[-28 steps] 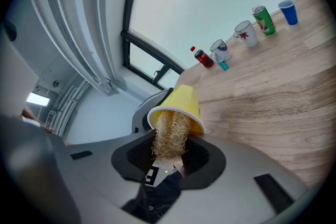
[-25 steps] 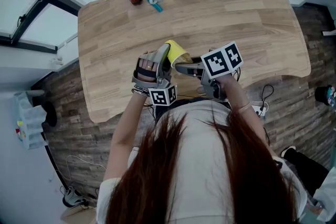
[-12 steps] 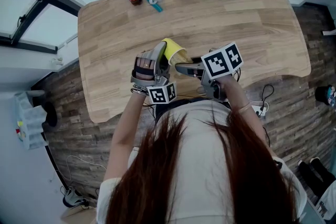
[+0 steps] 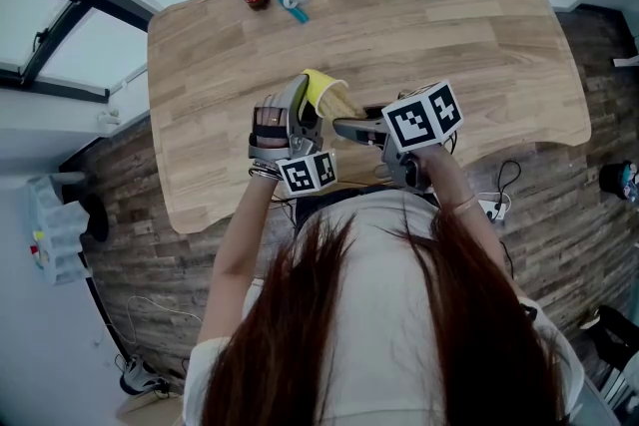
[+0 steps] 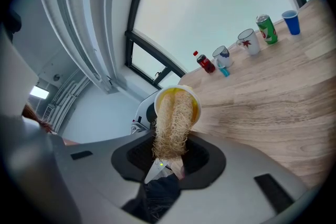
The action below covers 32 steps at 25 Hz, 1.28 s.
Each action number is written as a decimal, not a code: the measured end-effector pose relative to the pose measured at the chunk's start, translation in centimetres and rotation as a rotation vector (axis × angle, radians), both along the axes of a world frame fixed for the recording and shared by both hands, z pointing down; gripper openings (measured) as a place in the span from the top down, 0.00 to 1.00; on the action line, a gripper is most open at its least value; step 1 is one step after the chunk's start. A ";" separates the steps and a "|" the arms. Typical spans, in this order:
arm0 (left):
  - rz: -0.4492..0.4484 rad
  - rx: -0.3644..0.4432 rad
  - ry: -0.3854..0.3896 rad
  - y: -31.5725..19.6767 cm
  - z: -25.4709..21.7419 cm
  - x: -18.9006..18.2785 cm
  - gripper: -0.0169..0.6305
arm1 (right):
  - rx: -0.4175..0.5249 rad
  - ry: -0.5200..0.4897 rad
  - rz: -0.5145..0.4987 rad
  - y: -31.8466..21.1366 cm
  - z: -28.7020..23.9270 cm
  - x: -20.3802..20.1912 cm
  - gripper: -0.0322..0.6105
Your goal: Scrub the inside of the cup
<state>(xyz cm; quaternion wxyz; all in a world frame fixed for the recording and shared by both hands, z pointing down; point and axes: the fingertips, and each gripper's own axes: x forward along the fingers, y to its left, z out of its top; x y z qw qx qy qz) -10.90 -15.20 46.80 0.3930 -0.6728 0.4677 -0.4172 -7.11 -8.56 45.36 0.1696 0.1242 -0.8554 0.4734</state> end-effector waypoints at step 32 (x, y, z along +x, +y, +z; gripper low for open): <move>-0.183 -0.472 0.634 -1.3 0.2 -0.1 0.61 | 0.301 -0.049 0.084 -2.7 -3.3 1.0 0.75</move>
